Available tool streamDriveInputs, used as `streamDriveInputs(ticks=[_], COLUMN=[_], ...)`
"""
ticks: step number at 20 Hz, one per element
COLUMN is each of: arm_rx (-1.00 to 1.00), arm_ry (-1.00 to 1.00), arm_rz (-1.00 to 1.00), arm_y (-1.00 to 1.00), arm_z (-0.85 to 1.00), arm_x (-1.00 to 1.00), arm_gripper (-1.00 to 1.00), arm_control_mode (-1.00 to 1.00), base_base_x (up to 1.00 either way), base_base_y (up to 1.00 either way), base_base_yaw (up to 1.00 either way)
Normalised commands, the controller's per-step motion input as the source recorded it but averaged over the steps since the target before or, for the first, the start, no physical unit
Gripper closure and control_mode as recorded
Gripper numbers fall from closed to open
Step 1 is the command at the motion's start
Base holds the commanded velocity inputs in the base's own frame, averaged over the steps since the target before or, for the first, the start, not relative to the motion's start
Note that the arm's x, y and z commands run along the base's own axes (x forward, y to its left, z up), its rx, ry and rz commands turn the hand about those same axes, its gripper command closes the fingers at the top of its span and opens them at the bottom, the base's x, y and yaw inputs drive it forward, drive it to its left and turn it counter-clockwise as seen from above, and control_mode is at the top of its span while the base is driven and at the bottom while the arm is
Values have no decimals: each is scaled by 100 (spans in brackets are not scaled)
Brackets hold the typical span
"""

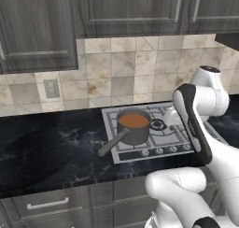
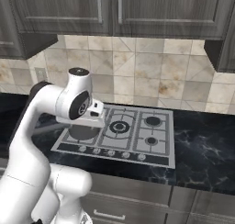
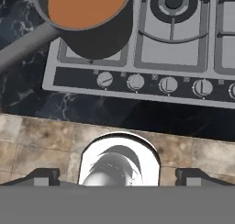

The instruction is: Pick up the sugar cube(s) and place them in the saucepan with hot chocolate.

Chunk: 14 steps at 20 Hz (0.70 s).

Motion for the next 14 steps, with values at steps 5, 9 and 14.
streamDriveInputs(ticks=[5,9,14], arm_rx=[2,3,2], arm_ry=[1,0,0], arm_rz=[-10,-11,-10], arm_y=[-85,-84,-69], arm_z=[-14,-27,-35], arm_x=[3,0,0], arm_gripper=[-100,-100,-100], arm_control_mode=[-100,-100,-100], base_base_x=[0,0,0], base_base_y=[0,0,0], base_base_yaw=[0,0,0])
